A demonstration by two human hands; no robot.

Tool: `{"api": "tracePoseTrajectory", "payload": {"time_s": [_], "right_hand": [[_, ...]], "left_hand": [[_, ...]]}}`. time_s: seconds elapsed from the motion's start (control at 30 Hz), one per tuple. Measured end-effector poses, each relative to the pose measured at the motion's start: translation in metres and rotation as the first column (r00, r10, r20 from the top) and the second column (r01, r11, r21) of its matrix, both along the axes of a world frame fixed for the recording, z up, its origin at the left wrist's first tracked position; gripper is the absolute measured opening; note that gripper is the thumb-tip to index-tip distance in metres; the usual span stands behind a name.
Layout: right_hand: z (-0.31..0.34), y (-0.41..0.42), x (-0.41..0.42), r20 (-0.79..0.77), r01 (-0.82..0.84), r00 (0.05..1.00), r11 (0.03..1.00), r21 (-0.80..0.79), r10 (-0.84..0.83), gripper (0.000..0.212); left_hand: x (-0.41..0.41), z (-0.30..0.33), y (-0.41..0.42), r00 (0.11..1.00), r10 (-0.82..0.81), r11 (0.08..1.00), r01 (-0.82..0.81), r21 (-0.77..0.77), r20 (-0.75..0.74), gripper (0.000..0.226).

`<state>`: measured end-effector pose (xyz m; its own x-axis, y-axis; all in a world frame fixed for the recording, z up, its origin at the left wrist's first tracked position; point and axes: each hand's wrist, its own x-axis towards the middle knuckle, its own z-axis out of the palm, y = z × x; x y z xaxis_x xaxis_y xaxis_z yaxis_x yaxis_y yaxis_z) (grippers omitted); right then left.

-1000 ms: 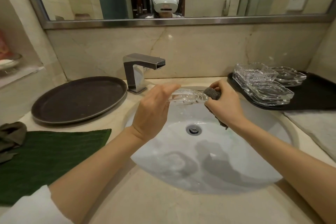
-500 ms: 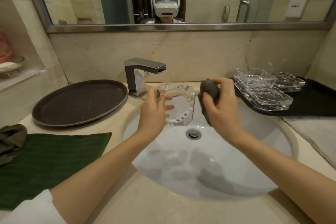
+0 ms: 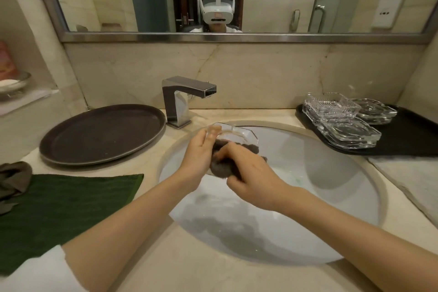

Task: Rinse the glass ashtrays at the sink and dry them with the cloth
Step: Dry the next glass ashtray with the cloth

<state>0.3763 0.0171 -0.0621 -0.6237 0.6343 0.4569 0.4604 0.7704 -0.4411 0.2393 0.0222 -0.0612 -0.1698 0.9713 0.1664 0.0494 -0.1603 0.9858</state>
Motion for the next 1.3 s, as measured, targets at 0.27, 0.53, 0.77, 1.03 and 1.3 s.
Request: {"api": "tracePoseTrajectory", "payload": {"time_s": [0.27, 0.53, 0.77, 1.03, 1.3], "right_hand": [[0.014, 0.020, 0.025, 0.300, -0.040, 0.951, 0.930, 0.366, -0.077, 0.013], [0.001, 0.005, 0.000, 0.124, -0.001, 0.992, 0.974, 0.227, -0.028, 0.032], [0.006, 0.008, 0.014, 0.218, -0.089, 0.974, 0.989, 0.115, 0.063, 0.025], [0.001, 0.012, 0.006, -0.071, 0.064, 0.996, 0.978, 0.196, -0.051, 0.058], [-0.003, 0.025, 0.006, 0.079, 0.160, 0.973, 0.877, 0.453, -0.218, 0.052]], "left_hand": [[-0.002, 0.002, 0.000, 0.991, -0.099, 0.995, 0.099, -0.006, -0.088, 0.025], [-0.003, -0.001, 0.004, 0.998, -0.054, 0.999, 0.054, -0.006, -0.038, 0.025], [-0.005, -0.004, 0.002, 0.996, -0.068, 0.997, 0.066, -0.027, -0.061, 0.028], [0.001, 0.001, 0.001, 0.994, -0.104, 0.994, 0.103, -0.025, -0.044, 0.029], [0.004, 0.009, -0.004, 0.988, -0.078, 0.993, 0.089, 0.077, -0.132, 0.025]]}}
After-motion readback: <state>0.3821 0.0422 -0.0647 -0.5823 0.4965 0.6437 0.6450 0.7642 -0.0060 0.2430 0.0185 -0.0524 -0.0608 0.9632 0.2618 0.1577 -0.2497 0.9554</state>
